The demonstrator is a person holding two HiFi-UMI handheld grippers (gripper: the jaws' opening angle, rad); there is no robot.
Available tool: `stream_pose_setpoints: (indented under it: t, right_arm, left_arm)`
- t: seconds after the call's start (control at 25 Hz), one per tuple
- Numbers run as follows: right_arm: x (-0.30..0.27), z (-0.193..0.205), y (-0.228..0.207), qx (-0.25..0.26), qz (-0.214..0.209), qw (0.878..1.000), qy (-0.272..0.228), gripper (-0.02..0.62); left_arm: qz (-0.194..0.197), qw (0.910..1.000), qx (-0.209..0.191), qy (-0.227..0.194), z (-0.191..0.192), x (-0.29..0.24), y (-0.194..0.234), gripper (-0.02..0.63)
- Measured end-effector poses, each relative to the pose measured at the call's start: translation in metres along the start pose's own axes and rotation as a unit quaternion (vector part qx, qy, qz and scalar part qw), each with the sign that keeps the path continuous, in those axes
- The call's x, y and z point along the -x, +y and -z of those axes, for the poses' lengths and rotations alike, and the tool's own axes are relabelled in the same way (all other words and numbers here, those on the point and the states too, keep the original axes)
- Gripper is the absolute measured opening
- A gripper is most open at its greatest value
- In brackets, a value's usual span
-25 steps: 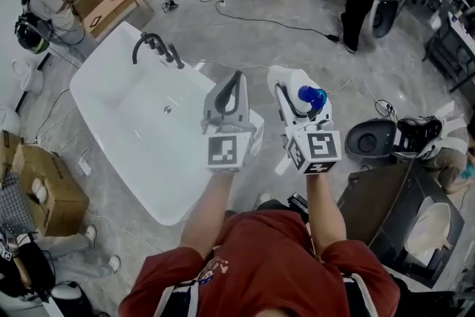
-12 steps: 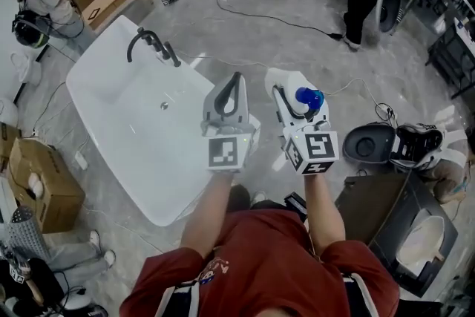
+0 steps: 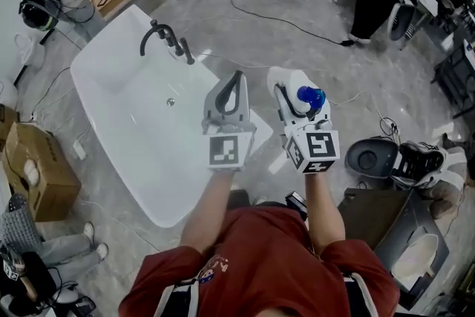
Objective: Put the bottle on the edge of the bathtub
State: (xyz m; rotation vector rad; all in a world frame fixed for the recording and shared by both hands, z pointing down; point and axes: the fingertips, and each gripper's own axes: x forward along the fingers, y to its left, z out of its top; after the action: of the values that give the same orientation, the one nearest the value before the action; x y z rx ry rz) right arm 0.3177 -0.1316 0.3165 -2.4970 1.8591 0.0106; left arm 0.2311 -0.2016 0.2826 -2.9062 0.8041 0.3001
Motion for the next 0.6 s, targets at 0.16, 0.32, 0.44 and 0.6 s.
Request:
stream_pose_setpoints:
  t: [0.16, 0.32, 0.44, 0.6]
  right_arm:
    - [-0.027, -0.002, 0.017, 0.001, -0.015, 1.000, 0.002, 0.272]
    - [-0.052, 0.002, 0.046, 0.008, -0.038, 0.999, 0.013, 0.272]
    - [-0.066, 0.005, 0.066, 0.012, -0.056, 0.998, 0.020, 0.272]
    - [-0.085, 0.014, 0.087, 0.014, -0.077, 0.996, 0.031, 0.272]
  left_arm:
    - [-0.016, 0.9999, -0.005, 0.000, 0.000, -0.002, 0.032, 0.015]
    - [-0.045, 0.9990, -0.003, 0.003, 0.003, 0.006, 0.070, 0.015]
    - [-0.063, 0.9980, -0.005, 0.008, 0.003, 0.016, 0.093, 0.015]
    - [-0.087, 0.9960, -0.008, 0.018, 0.010, 0.027, 0.118, 0.015]
